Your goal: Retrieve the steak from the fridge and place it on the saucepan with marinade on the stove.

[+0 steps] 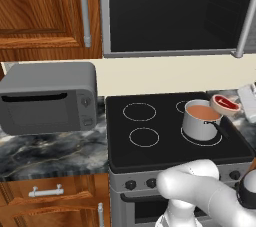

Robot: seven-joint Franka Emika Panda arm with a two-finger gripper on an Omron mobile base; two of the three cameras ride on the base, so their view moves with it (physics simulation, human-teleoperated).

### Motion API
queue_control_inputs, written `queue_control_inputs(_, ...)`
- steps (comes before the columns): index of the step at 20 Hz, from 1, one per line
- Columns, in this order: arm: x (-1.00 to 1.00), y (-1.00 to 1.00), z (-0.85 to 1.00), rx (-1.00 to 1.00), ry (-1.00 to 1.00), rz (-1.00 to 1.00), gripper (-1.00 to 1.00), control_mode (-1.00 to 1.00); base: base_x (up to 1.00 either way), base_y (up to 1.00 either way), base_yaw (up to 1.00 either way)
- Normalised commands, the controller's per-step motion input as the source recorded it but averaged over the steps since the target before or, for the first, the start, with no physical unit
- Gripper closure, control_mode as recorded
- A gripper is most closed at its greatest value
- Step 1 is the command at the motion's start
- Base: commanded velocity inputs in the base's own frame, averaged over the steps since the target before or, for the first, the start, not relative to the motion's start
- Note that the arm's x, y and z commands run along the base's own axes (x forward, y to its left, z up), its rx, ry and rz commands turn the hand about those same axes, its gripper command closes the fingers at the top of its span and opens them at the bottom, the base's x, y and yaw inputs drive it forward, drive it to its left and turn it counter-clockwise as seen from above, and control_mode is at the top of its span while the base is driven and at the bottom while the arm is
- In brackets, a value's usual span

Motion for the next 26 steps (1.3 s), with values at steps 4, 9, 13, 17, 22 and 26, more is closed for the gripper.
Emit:
queue_control_inputs(4, 0.15, 0.0, -0.25, 0.0, 0.0, 0.0, 1.0, -1.0, 0.0, 0.0, 0.0)
queue_control_inputs(9, 0.19, 0.0, -0.13, 0.0, 0.0, 0.0, 1.0, -1.0, 0.0, 0.0, 0.0)
queue_control_inputs(13, 0.2, 0.0, 0.0, 0.01, 0.0, 0.0, 1.0, -1.0, 0.0, 0.0, 0.0)
queue_control_inputs(17, 0.19, -0.01, 0.0, 0.03, 0.0, 0.0, 1.0, -1.0, 0.0, 0.0, 0.0)
queue_control_inputs(22, 0.16, -0.03, -0.02, 0.02, 0.0, 0.0, 1.0, -1.0, 0.0, 0.0, 0.0)
queue_control_inputs(26, 0.11, -0.09, -0.09, 0.01, 0.0, 0.0, 1.0, -1.0, 0.0, 0.0, 0.0)
